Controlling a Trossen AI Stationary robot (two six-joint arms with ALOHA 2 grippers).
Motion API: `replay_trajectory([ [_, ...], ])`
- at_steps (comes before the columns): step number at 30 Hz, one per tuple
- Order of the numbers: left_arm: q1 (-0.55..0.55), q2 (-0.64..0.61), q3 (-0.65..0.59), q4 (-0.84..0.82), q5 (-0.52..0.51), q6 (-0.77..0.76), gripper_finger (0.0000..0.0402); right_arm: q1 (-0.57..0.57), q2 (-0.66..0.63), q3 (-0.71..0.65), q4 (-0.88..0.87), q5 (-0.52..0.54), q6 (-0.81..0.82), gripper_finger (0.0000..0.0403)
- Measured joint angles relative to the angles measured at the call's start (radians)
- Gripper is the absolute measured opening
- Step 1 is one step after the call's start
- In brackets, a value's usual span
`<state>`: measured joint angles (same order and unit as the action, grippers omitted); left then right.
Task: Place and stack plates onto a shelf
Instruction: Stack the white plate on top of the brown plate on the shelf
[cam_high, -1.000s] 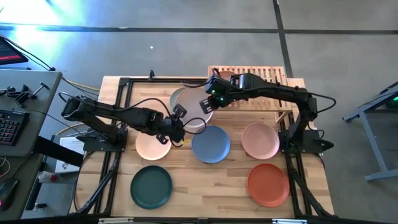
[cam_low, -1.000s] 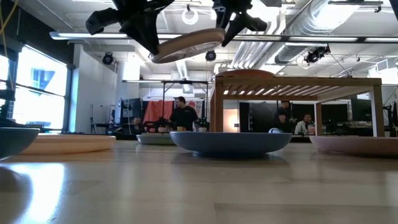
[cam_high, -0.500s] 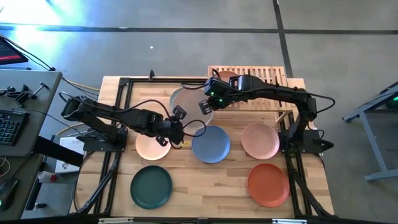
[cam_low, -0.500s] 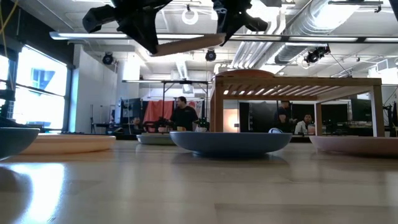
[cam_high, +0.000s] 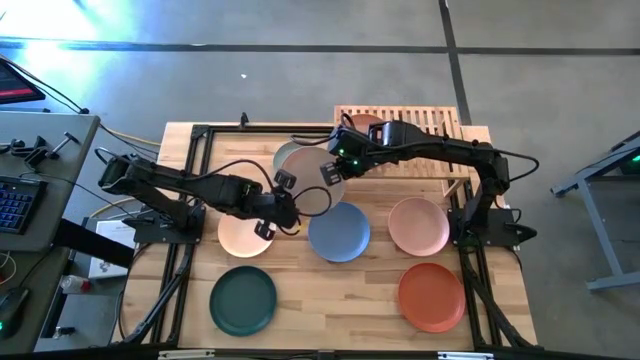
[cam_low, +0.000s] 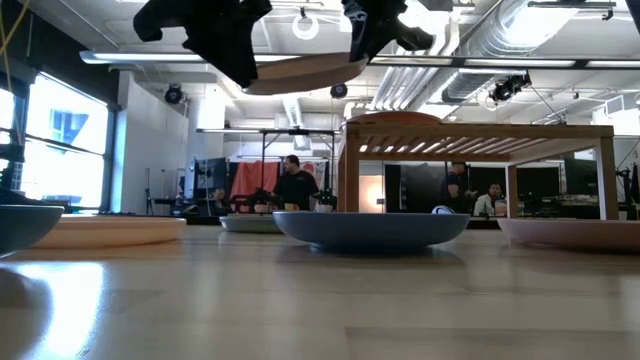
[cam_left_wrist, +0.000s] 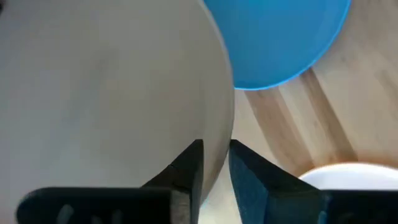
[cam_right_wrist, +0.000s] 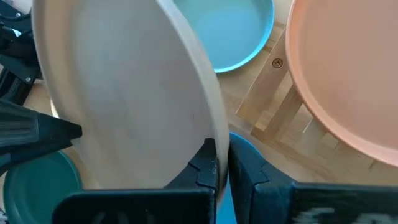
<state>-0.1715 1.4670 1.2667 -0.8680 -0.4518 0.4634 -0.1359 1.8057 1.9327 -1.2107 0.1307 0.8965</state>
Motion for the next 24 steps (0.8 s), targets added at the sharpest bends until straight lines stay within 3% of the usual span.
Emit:
replay_trajectory([
  [12,0.0,-0.009,0.0,0.015,-0.001,-0.277,0.011,-0.037,0.0,0.0,-0.071,-0.004,-0.03,0.0],
  [24,0.008,-0.013,0.0,0.057,-0.062,-0.291,0.011,-0.189,0.0,0.0,-0.1,-0.107,-0.198,0.0],
])
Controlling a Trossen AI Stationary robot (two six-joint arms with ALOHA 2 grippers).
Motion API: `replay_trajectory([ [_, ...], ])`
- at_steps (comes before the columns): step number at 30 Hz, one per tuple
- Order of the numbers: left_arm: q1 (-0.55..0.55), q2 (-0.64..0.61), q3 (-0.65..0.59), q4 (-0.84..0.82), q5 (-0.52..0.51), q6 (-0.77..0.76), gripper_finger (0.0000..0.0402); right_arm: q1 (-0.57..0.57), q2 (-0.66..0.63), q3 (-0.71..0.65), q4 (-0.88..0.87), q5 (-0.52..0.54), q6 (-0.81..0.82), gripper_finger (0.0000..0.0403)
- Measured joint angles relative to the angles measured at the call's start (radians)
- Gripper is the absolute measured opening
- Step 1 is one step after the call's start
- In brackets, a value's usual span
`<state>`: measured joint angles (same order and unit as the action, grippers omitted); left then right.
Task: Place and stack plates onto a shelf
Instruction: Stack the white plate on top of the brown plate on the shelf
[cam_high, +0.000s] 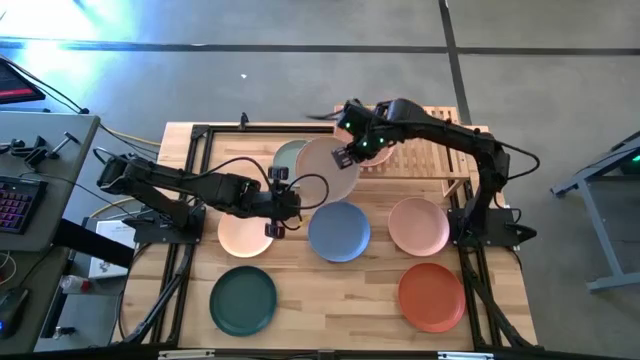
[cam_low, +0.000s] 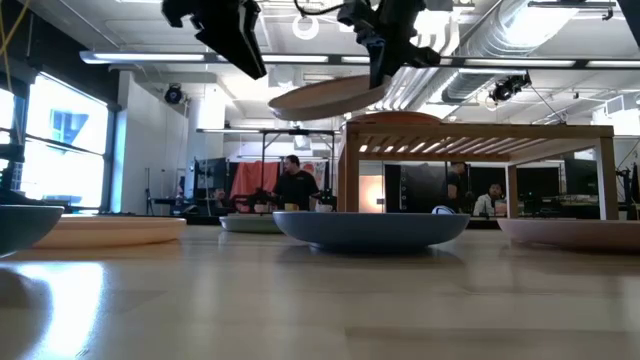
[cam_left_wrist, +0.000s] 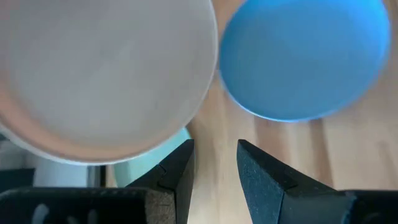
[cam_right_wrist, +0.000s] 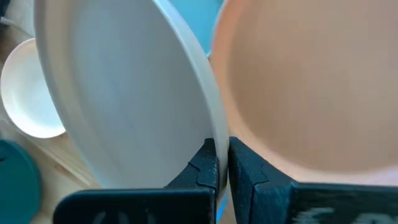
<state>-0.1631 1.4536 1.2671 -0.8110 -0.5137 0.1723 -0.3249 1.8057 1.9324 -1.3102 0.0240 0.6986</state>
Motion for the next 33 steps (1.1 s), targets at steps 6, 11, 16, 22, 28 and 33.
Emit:
replay_trajectory([
  [6,0.032,-0.015,0.0,0.014,-0.078,-0.004,0.011,-0.1,-0.029,0.0,-0.008,-0.043,-0.079,0.0],
  [11,0.078,-0.041,0.001,0.029,-0.083,0.005,0.011,-0.197,-0.077,0.0,-0.008,-0.063,-0.145,0.0],
  [16,0.138,-0.051,0.001,0.03,-0.087,0.023,0.011,-0.326,-0.116,0.0,-0.003,-0.122,-0.234,0.0],
  [22,0.209,-0.054,0.001,0.032,-0.083,0.022,0.011,-0.5,-0.132,0.0,0.01,-0.27,-0.359,0.0],
  [28,0.273,-0.054,0.001,0.032,-0.082,0.018,0.011,-0.621,-0.11,0.0,0.01,-0.462,-0.48,0.0],
  [33,0.319,-0.054,0.001,0.032,-0.076,-0.014,0.011,-0.661,-0.069,0.0,-0.011,-0.565,-0.549,0.0],
])
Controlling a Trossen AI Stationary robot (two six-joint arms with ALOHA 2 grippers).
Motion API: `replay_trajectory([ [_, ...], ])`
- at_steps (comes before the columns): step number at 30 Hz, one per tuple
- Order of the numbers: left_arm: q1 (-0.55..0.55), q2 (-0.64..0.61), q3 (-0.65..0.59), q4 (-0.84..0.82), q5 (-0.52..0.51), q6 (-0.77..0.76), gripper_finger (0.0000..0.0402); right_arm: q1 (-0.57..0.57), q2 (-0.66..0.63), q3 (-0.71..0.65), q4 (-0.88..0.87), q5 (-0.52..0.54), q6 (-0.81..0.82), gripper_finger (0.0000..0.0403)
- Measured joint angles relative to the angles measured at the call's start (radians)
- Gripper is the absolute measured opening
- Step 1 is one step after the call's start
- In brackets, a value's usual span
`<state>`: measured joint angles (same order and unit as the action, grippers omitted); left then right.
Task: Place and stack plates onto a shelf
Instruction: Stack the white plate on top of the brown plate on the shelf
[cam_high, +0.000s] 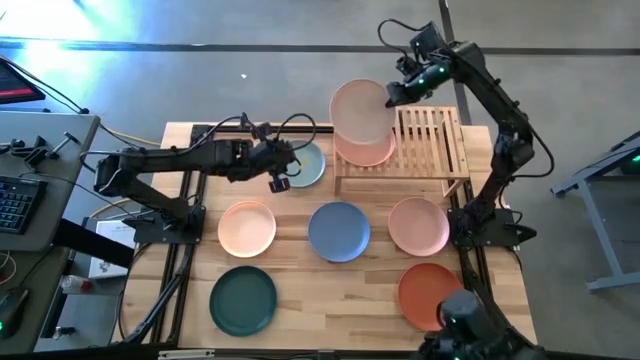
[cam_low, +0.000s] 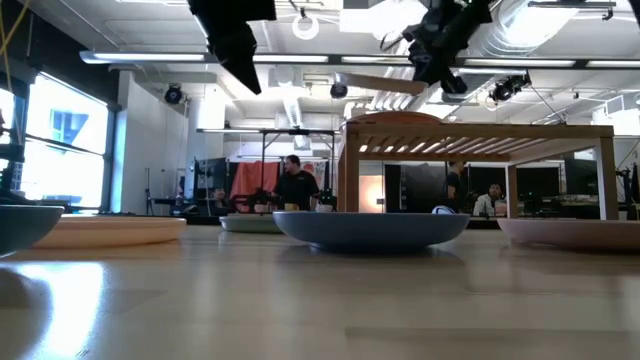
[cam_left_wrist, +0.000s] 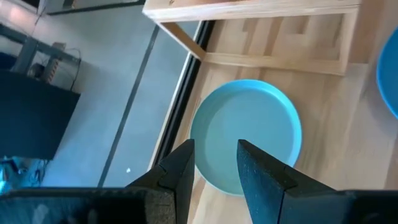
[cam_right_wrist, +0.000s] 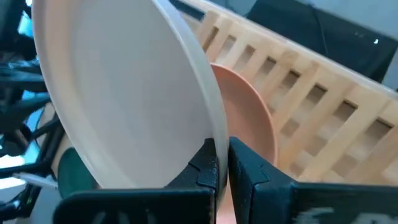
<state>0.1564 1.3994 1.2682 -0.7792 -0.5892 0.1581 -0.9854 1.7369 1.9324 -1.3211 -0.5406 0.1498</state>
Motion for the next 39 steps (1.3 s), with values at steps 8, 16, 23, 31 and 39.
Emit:
replay_trajectory([
  [8,0.063,0.0,0.0,0.0,0.03,-0.059,0.011,-0.002,0.048,0.0,-0.081,-0.054,-0.082,0.0],
  [16,0.121,0.0,0.0,-0.001,0.03,-0.122,0.011,0.004,0.063,0.0,-0.114,-0.006,-0.106,0.0],
  [23,0.147,0.0,0.0,-0.001,0.029,-0.121,0.011,0.005,0.089,0.0,-0.14,0.01,-0.108,0.0],
  [31,0.181,0.0,0.0,-0.001,0.029,-0.103,0.011,0.028,0.117,0.0,-0.148,0.04,-0.106,0.0],
  [39,0.203,0.0,0.0,-0.001,0.03,-0.102,0.011,0.032,0.118,0.0,-0.156,0.094,-0.097,0.0],
])
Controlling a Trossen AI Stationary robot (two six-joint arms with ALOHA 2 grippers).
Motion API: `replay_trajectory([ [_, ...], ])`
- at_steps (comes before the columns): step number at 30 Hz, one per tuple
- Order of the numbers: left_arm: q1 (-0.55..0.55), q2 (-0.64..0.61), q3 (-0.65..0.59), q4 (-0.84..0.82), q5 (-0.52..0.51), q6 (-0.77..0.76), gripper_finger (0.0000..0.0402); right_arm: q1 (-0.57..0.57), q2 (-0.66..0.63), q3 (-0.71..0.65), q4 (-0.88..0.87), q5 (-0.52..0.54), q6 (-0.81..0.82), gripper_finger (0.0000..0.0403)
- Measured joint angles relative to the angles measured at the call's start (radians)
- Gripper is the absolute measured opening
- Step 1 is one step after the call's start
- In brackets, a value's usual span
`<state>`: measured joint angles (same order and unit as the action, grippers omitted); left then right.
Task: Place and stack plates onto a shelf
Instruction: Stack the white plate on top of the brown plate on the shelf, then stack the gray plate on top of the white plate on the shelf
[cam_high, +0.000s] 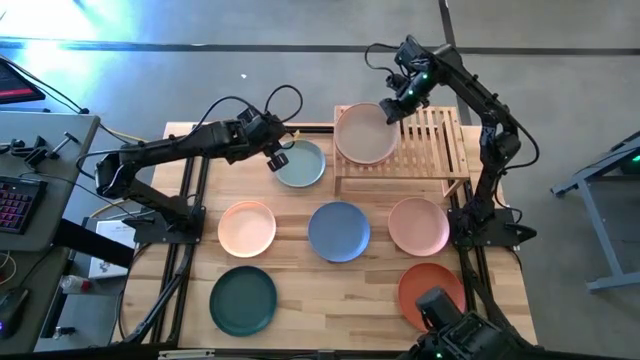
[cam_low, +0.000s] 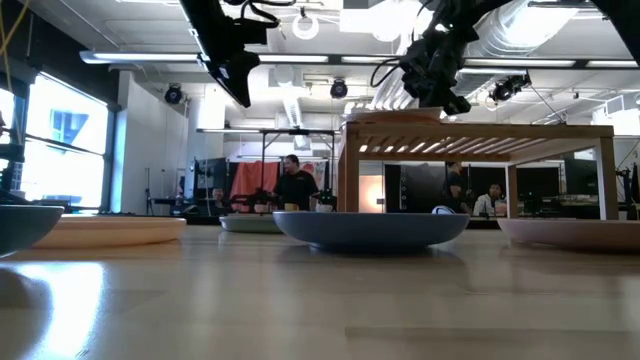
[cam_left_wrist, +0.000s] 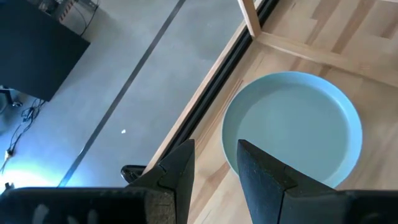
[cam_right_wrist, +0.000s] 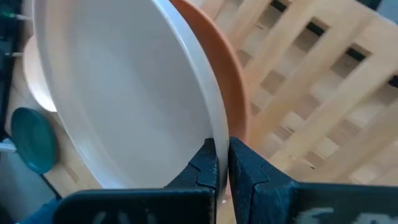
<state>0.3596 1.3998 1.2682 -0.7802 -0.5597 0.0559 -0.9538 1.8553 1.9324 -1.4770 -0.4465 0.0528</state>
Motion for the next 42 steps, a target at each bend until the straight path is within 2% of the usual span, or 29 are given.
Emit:
replay_trajectory([
  [7,0.001,0.0,0.0,0.0,0.0,0.016,0.011,0.002,0.0,0.0,-0.001,0.004,0.022,0.0004],
  [12,0.001,0.0,0.0,0.0,0.001,0.016,0.011,0.005,0.0,0.0,-0.001,0.046,0.027,0.0018],
  [26,0.001,0.0,0.0,0.0,0.001,0.017,0.011,0.006,0.0,0.0,0.014,0.052,0.028,0.0093],
  [36,0.001,0.0,-0.001,-0.021,0.032,-0.017,0.011,-0.01,-0.003,0.0,-0.058,-0.005,0.024,0.0097],
  [42,0.001,0.0,-0.001,-0.035,0.035,-0.019,0.011,0.001,-0.048,0.003,-0.061,-0.024,0.02,0.0097],
])
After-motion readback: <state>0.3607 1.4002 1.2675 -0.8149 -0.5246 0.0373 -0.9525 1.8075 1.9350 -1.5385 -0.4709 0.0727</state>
